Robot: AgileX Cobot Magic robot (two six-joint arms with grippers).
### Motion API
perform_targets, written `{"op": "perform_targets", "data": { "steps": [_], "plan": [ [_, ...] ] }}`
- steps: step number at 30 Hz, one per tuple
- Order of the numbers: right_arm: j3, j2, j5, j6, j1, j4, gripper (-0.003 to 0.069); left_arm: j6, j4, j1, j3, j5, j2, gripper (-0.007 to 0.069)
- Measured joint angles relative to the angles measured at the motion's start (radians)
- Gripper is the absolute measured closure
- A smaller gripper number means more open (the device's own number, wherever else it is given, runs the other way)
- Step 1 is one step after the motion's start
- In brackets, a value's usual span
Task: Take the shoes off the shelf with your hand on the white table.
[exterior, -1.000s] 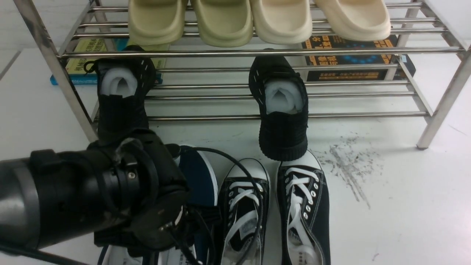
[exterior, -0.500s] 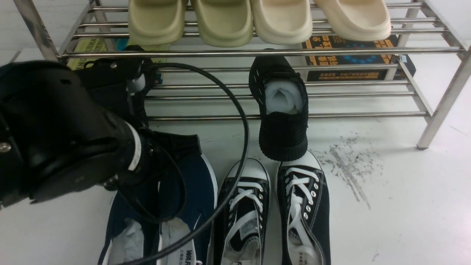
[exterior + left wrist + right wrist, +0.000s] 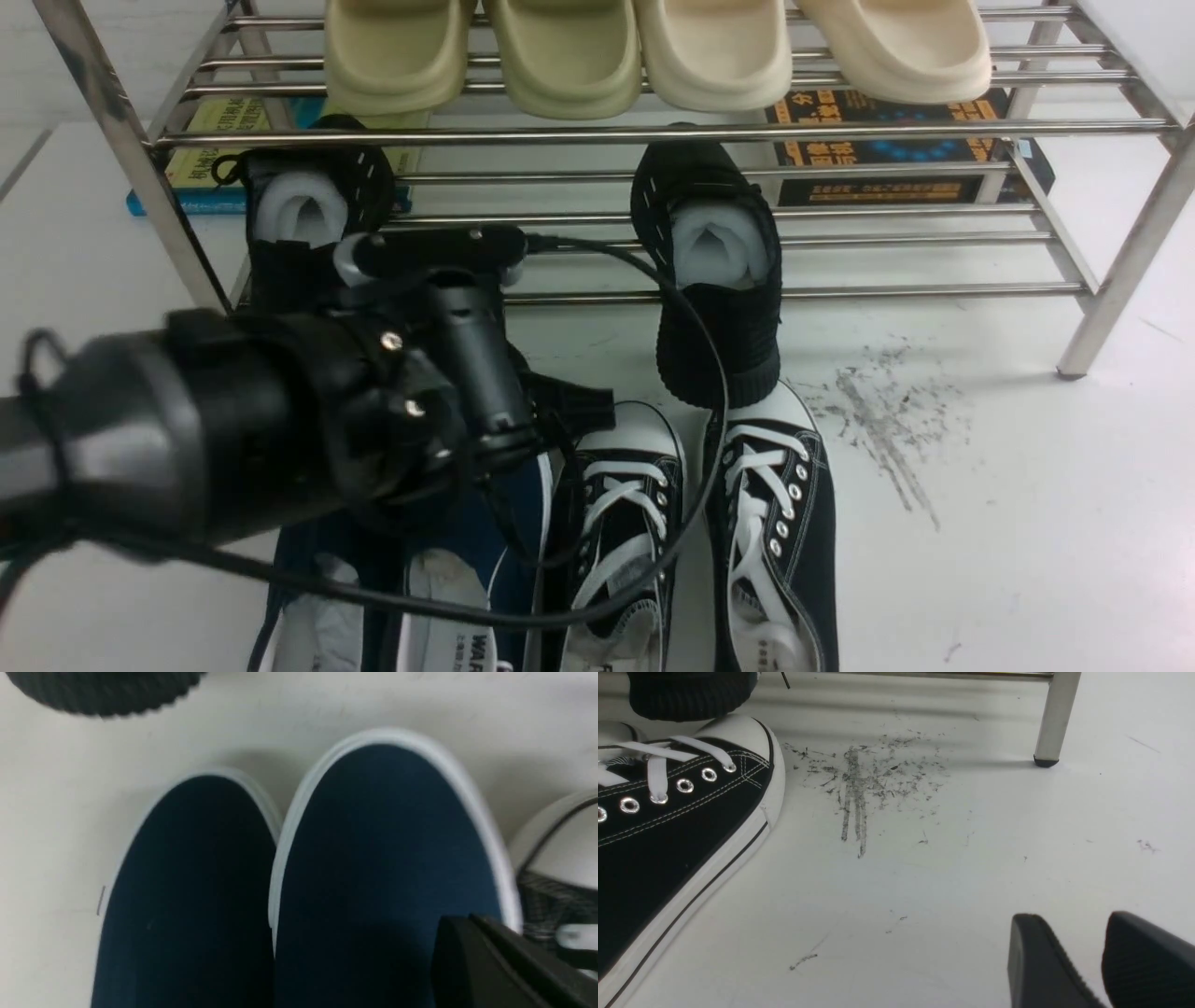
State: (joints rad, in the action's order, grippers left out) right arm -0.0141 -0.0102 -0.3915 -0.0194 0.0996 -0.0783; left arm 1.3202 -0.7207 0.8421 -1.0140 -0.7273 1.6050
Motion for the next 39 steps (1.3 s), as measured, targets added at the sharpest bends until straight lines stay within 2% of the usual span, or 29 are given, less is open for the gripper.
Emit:
{"op": "perform_targets", "data": {
  "steps": [7,12,16,24,29,36,39],
  "plan": [
    [0.000,0.000,0.000,0.000,0.000,0.000,0.0421,0.033,-0.002,0.000,-0.017,0.089,0.184,0.0624],
    [0.000,0.000,0.000,0.000,0.000,0.000,0.0421,0.031,0.020,0.001,-0.022,0.107,0.199,0.0624],
    [0.000,0.000,0.000,0.000,0.000,0.000,0.0421,-0.012,0.079,0.001,-0.018,0.108,0.154,0.0624],
    [0.000,0.000,0.000,0.000,0.000,0.001,0.0421,-0.149,0.205,0.000,-0.008,0.051,-0.166,0.0624],
    [0.000,0.000,0.000,0.000,0.000,0.001,0.0421,-0.227,0.216,0.000,-0.008,-0.042,-0.389,0.0624],
    [0.000,0.000,0.000,0.000,0.000,0.001,0.0421,-0.247,0.170,0.000,-0.008,-0.428,-0.634,0.0624],
    [0.000,0.000,0.000,0.000,0.000,0.001,0.0421,-0.248,0.170,0.000,0.008,-0.498,-0.703,0.0621]
  ]
}}
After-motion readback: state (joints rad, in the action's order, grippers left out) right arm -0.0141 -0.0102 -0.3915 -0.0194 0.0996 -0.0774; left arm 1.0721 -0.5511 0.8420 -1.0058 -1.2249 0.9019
